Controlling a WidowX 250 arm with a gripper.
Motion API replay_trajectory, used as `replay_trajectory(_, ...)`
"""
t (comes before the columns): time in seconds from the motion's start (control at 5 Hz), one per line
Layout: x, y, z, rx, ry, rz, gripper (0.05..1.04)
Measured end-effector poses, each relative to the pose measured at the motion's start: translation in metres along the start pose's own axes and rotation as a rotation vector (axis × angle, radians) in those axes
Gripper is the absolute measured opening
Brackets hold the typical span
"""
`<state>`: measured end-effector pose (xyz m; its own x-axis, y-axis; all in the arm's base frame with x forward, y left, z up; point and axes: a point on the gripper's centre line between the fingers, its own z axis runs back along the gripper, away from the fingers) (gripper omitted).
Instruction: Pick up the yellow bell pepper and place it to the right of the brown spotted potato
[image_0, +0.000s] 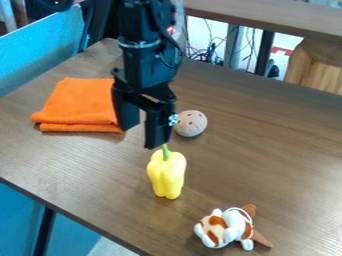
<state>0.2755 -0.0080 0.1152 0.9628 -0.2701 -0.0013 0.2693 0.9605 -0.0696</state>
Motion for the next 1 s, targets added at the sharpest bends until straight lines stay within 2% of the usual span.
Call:
replay_trajectory(0.2, 0.010, -0.007, -0.017, -0.002, 0.010, -0.026, 1.004)
replay_trajectory(0.4, 0.019, -0.013, -0.031, 0.025, 0.027, -0.030, 1.004)
replay_trajectory(0.6, 0.027, -0.017, -0.039, 0.047, 0.045, -0.028, 1.004)
replay_trajectory(0.8, 0.032, -0.015, -0.042, 0.060, 0.054, -0.016, 0.951)
replay_trajectory(1.0, 0.031, -0.013, -0.042, 0.067, 0.062, -0.009, 0.723)
